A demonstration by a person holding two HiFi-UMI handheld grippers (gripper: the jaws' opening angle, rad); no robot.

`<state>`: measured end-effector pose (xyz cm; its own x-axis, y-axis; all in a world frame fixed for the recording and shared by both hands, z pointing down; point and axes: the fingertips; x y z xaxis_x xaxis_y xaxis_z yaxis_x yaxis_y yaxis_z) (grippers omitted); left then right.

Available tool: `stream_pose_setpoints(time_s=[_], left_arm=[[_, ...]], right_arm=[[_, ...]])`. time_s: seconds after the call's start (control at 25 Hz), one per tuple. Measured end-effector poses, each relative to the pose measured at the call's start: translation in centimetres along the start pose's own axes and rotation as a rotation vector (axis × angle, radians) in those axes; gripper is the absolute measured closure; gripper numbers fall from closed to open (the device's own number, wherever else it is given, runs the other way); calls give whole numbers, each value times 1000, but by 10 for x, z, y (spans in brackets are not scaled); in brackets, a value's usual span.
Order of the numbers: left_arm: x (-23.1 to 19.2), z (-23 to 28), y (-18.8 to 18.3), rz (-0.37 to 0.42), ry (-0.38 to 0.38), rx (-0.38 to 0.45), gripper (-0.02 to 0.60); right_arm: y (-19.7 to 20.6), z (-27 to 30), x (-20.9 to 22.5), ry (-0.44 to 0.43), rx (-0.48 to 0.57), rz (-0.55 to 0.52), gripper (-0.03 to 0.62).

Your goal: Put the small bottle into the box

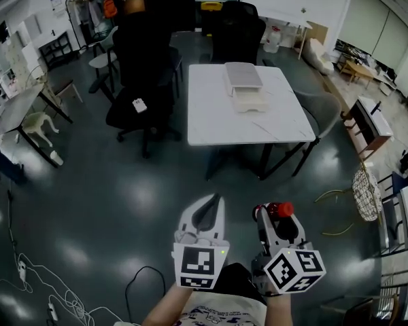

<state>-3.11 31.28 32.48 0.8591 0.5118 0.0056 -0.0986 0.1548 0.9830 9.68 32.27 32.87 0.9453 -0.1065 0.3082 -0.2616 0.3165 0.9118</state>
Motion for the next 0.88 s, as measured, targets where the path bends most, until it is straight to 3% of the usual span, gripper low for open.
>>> stream_pose_setpoints(time_s=[0.32,0.88], left_arm=[[-19,33,1,-17,16,-14,561],[-68,123,-17,-26,-57,-17,561]], right_arm=[[-9,37,6,19,-18,-3,365],[-53,142,24,-43,-27,-18,365]])
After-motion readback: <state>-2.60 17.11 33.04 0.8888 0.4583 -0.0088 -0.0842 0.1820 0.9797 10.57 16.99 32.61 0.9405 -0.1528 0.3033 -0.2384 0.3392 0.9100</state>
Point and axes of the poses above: the fingertips, and each gripper's own axes: z forward along the fingers, x to its right, y out of its underside, and after that the axes turned 11 degrees about y, right-handed
